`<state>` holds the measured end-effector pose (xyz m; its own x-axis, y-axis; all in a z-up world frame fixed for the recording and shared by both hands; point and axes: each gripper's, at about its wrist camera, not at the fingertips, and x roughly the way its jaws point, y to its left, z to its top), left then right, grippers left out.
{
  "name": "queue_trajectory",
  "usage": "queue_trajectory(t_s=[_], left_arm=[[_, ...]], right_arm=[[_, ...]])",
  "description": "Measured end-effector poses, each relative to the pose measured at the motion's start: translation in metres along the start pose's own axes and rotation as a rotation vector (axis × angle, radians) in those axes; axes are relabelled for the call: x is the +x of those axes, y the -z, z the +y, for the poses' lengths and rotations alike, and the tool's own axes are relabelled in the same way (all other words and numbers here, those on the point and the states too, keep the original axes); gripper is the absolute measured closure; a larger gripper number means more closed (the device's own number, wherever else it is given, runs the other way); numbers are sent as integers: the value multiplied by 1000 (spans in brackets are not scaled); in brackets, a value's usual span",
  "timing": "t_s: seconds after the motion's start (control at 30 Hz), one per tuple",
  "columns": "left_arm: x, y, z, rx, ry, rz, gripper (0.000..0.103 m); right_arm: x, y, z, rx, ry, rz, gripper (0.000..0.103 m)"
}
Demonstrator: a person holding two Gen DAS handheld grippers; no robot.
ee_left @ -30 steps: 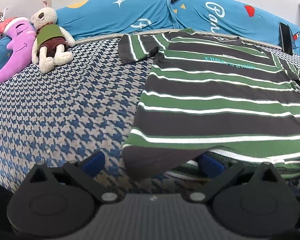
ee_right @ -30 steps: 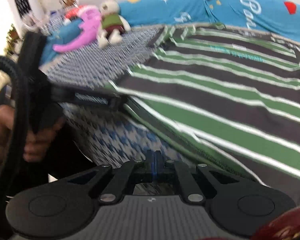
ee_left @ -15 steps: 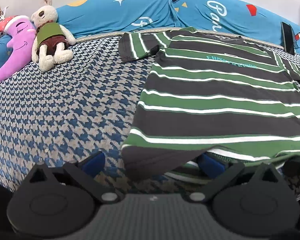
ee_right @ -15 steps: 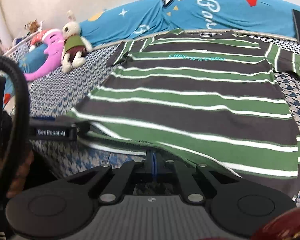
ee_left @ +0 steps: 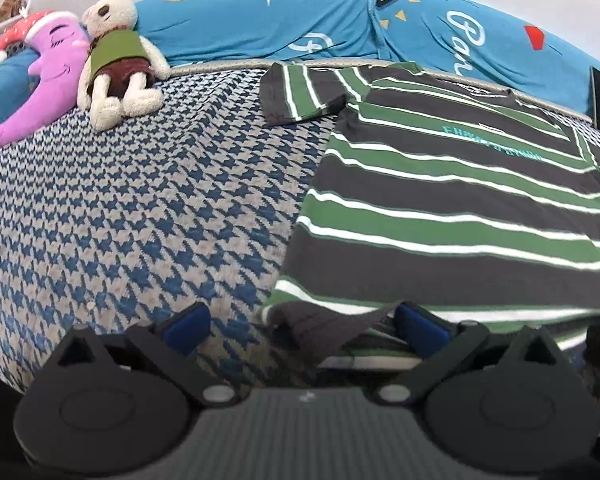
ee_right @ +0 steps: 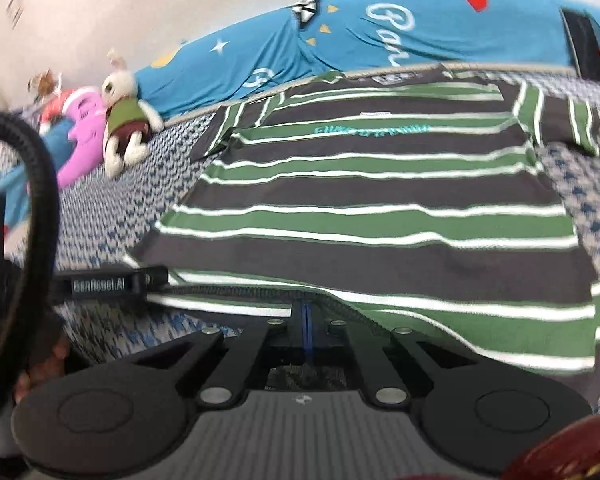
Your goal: Fold clothes
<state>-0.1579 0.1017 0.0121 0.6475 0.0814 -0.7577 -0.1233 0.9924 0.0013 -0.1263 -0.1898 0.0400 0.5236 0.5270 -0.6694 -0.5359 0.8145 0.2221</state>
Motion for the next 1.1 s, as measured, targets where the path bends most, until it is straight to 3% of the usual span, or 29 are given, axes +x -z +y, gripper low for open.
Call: queue_trajectory(t_s=[0.13, 0.43, 0.57, 0.83, 1.1], left_arm=[[2, -1, -1, 0, -5, -1, 0], [4, -4, -1, -9, -5, 2, 0], [6, -6, -2, -19, -4, 6, 0], [10, -10, -1, -32, -3, 8, 0], [9, -11, 1, -39, 5, 9, 0]], right_arm=[[-1, 2, 12, -90, -2, -9, 97], [3, 9, 36, -251, -30, -19, 71], [10, 10, 47, -323, -18, -22, 69], [20, 8, 58, -368, 30, -41, 70], [18, 6, 59, -361, 42, -69, 92]])
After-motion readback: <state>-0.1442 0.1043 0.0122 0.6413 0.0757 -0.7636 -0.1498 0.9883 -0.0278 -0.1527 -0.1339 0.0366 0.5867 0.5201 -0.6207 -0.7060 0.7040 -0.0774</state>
